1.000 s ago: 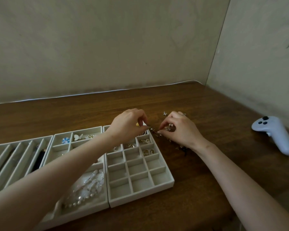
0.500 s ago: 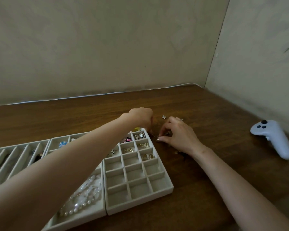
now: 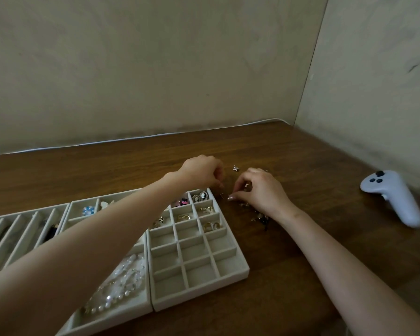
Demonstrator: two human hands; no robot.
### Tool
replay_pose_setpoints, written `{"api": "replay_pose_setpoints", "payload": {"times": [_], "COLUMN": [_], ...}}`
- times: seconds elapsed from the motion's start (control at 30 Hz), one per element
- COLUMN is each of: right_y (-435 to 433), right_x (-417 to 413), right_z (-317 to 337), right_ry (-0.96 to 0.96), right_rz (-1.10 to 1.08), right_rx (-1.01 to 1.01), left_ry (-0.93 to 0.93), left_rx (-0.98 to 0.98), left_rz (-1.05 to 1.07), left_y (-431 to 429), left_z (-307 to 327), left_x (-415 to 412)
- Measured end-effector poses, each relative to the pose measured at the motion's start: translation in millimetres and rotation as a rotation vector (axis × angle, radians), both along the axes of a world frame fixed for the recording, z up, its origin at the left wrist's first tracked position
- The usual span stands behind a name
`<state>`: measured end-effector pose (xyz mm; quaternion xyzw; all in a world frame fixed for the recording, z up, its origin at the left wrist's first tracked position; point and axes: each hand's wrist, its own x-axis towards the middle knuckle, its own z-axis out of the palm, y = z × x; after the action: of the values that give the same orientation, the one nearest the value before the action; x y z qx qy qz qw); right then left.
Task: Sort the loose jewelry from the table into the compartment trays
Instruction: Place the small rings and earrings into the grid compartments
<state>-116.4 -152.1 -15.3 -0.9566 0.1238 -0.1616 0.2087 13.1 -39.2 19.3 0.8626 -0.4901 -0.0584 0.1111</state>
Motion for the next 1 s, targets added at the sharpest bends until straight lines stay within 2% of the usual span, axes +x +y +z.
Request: {"api": "replay_pose_setpoints", "payload": {"times": [0.13,0.33,0.53,0.7,1.0], "right_y": [2.0,6.7,10.0,19.2,37.6], "right_x": [-3.0,-6.4,-12.2,-14.6,-14.8], "right_z": [2.5,3.8,6.6,11.9,17.4], "right_ry": [-0.089,-0.156,-0.186,-0.239,-0.181], "right_rz": [0.018,0.069,0.081,0.116,0.220], "right_rx": [0.077,0.152,0.270,0.357,0.354], "left_ry": [-0.003,0.062,0.041,0.038,0.004], "left_rx": [-0.124,-0.125,-0.197,-0.130,-0.022], "left_rz": [-0.017,-0.053,-0.040,-0.043,-0.014], "left_y": [14.8,48.9,84.9,105.0,112.6], "left_z": [10.0,11.2,12.0,13.1,8.6], "left_x": [-6.8,-24.1,-38.1,-49.8,-64.6]}}
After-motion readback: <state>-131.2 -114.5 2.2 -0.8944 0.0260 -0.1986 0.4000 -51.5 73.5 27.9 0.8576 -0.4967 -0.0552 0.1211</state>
